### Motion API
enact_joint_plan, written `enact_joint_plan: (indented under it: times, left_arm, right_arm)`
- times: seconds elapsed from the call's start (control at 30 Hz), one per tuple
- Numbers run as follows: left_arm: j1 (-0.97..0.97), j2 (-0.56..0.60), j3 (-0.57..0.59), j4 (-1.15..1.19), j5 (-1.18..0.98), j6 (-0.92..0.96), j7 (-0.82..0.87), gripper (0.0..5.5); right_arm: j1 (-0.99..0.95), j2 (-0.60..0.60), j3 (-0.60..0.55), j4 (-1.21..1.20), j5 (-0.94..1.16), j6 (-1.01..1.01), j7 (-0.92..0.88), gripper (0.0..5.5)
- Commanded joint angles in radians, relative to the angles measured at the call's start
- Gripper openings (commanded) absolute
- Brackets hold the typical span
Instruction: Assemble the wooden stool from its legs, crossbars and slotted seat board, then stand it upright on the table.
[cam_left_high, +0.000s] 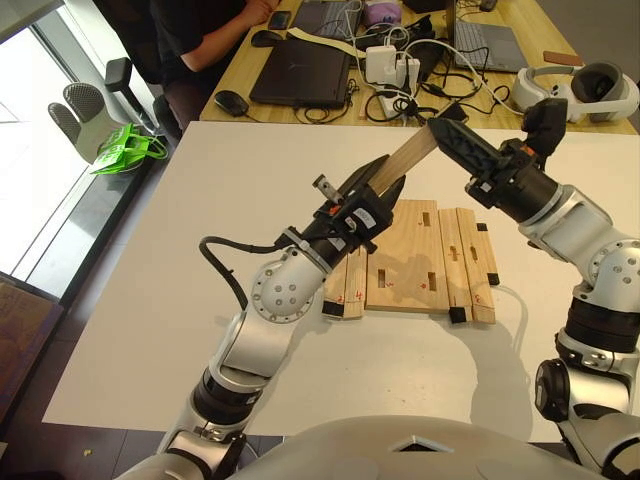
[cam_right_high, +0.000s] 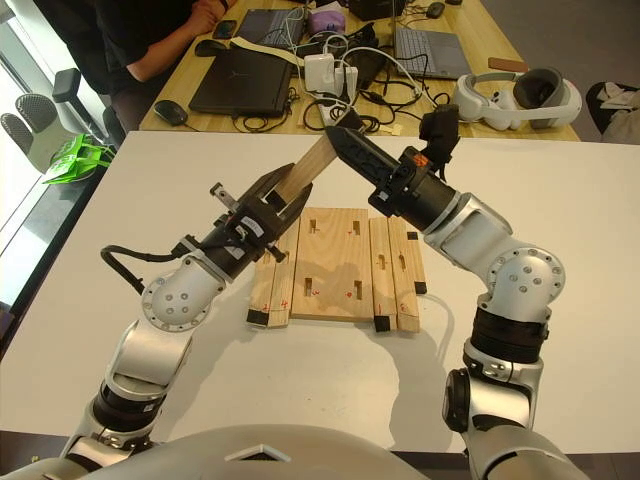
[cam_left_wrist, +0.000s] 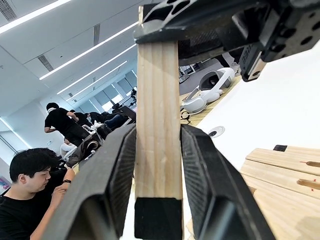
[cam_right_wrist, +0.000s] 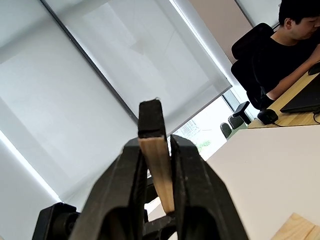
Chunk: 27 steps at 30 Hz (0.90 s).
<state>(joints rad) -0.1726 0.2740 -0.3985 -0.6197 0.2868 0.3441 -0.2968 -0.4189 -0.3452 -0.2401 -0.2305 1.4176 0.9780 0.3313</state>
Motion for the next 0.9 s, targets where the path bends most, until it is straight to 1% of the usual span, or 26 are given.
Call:
enact_joint_plan:
  times: [0.03, 0.1, 0.23, 0.27, 0.33, 0.37, 0.43, 0.5, 0.57, 0.67, 0.8, 0.9]
  left_arm:
    - [0.006, 0.016, 0.002, -0.002, 0.017, -0.035, -0.014, 2.06]
    - [0.004, 0.003, -0.002, 0.005, 0.033, -0.006, -0.007, 2.35]
    - [0.023, 0.003, -0.015, -0.004, 0.017, 0.008, -0.040, 2.37]
    - [0.032, -0.002, -0.006, -0.007, 0.013, 0.021, -0.038, 2.37]
    - [0.049, -0.026, 0.036, -0.013, -0.001, 0.064, -0.017, 2.37]
    - [0.053, -0.046, 0.066, -0.019, -0.015, 0.093, -0.003, 2.37]
    - [0.062, -0.097, 0.140, -0.042, -0.057, 0.154, 0.029, 2.37]
    - [0.077, -0.143, 0.208, -0.077, -0.092, 0.211, 0.064, 2.37]
    - [0.085, -0.177, 0.253, -0.100, -0.116, 0.252, 0.093, 2.37]
    - [0.079, -0.212, 0.291, -0.122, -0.148, 0.299, 0.116, 2.37]
    - [0.067, -0.198, 0.311, -0.137, -0.175, 0.341, 0.110, 2.37]
    - [0.050, -0.179, 0.320, -0.142, -0.205, 0.364, 0.092, 2.37]
  right_arm:
    - [-0.003, 0.012, 0.021, 0.009, -0.045, -0.024, -0.030, 0.39]
    - [-0.011, 0.043, 0.016, 0.035, -0.085, -0.064, -0.090, 0.39]
    - [-0.007, 0.095, -0.006, 0.090, -0.202, -0.157, -0.228, 0.39]
    - [-0.019, 0.094, -0.009, 0.112, -0.278, -0.194, -0.292, 0.39]
    - [-0.029, 0.054, 0.003, 0.156, -0.467, -0.230, -0.436, 0.38]
    - [-0.010, 0.025, 0.003, 0.141, -0.528, -0.217, -0.483, 0.38]
    - [0.051, -0.076, 0.046, 0.017, -0.635, -0.168, -0.484, 0.38]
    - [0.102, -0.160, 0.101, -0.153, -0.693, -0.134, -0.437, 0.38]
    - [0.149, -0.198, 0.127, -0.307, -0.689, -0.096, -0.407, 0.38]
    - [0.291, -0.212, 0.097, -0.521, -0.584, 0.010, -0.400, 0.38]
    - [0.423, -0.174, 0.031, -0.626, -0.521, 0.142, -0.494, 0.38]
    - [0.458, -0.124, 0.044, -0.671, -0.552, 0.179, -0.574, 0.38]
